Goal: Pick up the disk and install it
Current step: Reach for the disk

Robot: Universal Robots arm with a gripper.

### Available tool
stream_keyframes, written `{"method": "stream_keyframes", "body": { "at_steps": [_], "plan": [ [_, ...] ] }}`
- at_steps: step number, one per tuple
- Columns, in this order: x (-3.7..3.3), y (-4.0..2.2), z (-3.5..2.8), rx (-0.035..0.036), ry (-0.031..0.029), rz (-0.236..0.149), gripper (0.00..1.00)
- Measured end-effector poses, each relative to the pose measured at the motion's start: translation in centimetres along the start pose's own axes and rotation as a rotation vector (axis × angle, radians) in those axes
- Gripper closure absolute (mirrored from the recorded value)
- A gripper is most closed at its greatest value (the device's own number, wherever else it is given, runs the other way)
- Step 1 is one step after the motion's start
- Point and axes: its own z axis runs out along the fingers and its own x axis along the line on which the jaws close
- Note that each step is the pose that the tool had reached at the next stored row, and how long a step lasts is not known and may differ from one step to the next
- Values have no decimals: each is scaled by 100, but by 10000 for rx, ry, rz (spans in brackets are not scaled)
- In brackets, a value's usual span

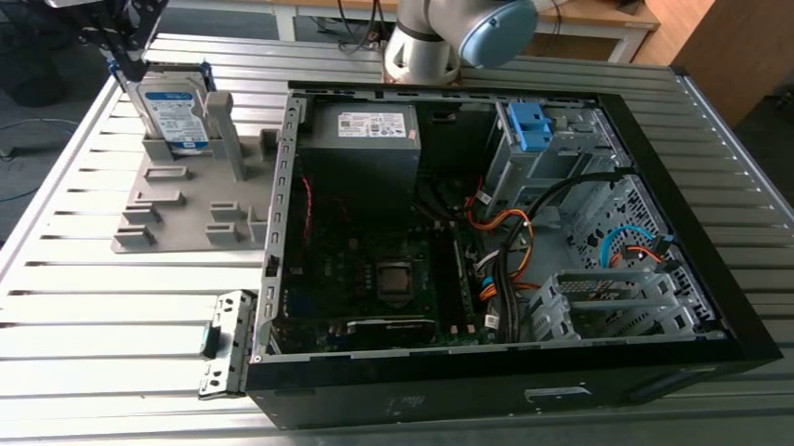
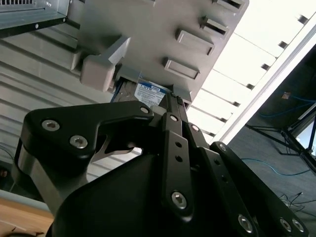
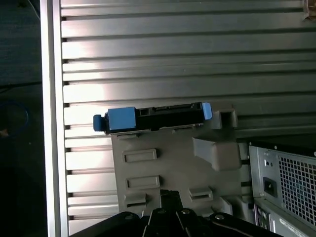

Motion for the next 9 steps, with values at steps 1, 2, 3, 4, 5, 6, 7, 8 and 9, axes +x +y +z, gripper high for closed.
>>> {"method": "stream_keyframes", "body": {
  "at_steps": [1,2,3,4,5,6,7,8,9],
  "plan": [
    [10,21,12,0,-1,-5,89],
    [18,40,27,-2,-4,-12,89],
    [22,59,43,-1,-4,-21,89],
    [24,77,61,-2,-4,-30,89],
    [27,95,82,-3,-5,-41,89],
    [29,112,101,-3,-4,-51,89],
    [31,129,119,-4,-4,-62,89],
    [33,144,138,-4,-2,-75,89],
    [34,159,157,-5,-3,-90,89]
  ]
}}
